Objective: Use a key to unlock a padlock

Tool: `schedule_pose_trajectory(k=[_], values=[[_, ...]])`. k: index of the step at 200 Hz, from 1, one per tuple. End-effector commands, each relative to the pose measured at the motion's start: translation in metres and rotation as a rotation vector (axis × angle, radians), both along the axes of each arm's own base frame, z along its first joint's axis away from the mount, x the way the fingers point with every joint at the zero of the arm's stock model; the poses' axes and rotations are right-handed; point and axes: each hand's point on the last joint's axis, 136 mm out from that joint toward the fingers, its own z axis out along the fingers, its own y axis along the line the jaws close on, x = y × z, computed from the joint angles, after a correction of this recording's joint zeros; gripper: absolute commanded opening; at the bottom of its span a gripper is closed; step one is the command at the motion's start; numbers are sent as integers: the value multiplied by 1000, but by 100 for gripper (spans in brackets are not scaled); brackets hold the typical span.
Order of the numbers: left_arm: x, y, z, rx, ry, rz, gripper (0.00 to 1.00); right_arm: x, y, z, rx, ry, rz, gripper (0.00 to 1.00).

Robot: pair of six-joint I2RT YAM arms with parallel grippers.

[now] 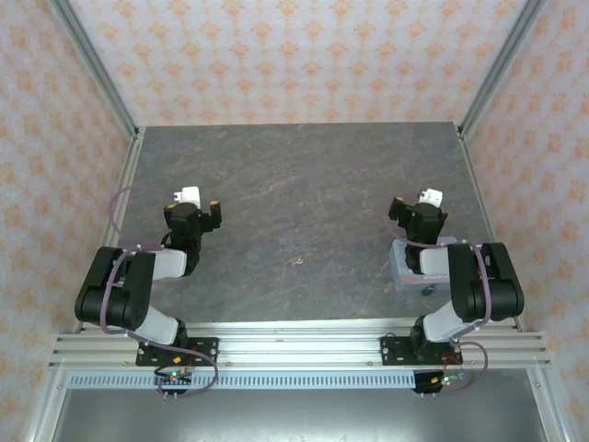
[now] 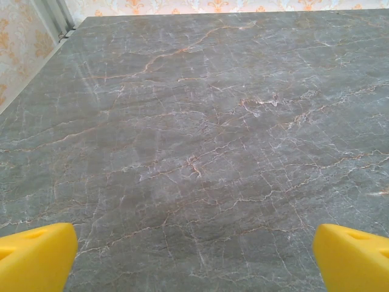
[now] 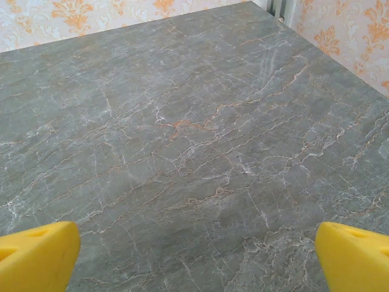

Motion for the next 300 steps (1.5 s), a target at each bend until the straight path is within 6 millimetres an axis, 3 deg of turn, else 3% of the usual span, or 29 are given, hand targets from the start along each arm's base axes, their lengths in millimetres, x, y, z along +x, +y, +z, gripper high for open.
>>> schedule_pose_trajectory(k=[1, 120, 144, 161, 190, 207, 230, 248, 273, 300], values=[[4, -3, 9, 17, -30, -19, 100, 2, 0, 5, 7, -17, 3, 99], [6, 1, 8, -9, -17, -22, 100, 1, 1, 6, 13, -22, 2, 99], [10, -1, 17, -9, 14, -30, 100, -5, -9, 26, 4, -19, -57, 99], [15, -1, 30, -8, 67, -30, 100, -12, -18, 54, 12, -56, -114, 99], [18, -3, 53, -54, 101, -7, 100, -33, -25, 95, 285, -177, -263, 99], [16, -8, 69, -132, 101, 14, 100, -42, -11, 105, 391, -174, -211, 99], [12, -21, 91, -229, 95, 18, 100, -67, -7, 100, 474, -16, -272, 99], [7, -39, 107, -281, 82, -11, 100, -99, -12, 87, 504, 145, -387, 95], [2, -70, 121, -361, 103, -68, 100, -143, -30, 83, 467, 223, -549, 95], [-1, -105, 123, -413, 166, -140, 100, -172, -54, 92, 350, 248, -684, 100]])
